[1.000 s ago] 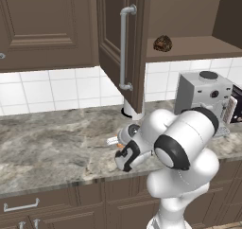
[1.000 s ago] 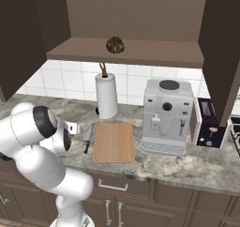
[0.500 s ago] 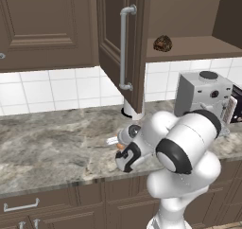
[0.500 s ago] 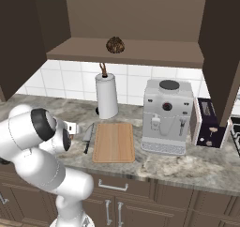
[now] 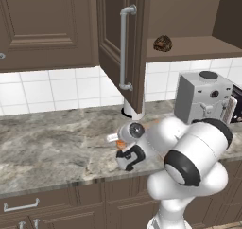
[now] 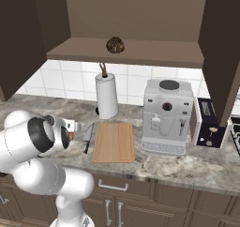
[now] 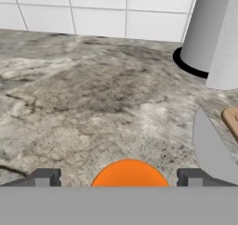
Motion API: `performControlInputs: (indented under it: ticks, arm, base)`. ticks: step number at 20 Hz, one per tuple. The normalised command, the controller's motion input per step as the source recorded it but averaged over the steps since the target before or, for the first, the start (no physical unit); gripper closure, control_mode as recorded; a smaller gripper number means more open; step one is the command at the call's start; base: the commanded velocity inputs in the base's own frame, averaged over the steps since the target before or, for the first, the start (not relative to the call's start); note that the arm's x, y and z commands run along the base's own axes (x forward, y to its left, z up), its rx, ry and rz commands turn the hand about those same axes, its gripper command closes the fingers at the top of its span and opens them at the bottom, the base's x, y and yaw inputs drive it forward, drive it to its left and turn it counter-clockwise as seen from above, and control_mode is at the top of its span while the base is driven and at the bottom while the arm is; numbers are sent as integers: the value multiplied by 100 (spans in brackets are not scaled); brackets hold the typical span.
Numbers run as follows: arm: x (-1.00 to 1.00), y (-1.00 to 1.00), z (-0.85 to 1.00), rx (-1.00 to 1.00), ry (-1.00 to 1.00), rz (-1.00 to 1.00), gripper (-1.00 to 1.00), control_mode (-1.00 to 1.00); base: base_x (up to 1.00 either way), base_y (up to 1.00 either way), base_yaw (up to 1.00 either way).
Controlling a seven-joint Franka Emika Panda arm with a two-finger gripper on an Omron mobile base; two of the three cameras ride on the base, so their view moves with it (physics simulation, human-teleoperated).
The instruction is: Pick the bread, place it on the cutting board, pick the jam, place it on the counter, and close the cabinet.
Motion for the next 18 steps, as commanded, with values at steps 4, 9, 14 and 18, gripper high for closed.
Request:
performControlInputs:
  ticks: [4, 9, 14, 18]
  arm:
    - [0, -5, 45, 0, -2, 0, -100, -100]
    - [0, -14, 40, 0, -3, 0, -100, -100]
    - [0, -26, 35, 0, -2, 2, -100, -100]
    - [0, -27, 32, 0, -2, 4, -100, -100]
  base:
    - [0, 0, 0]
    - [0, 0, 0]
    - [0, 0, 0]
    - [0, 0, 0]
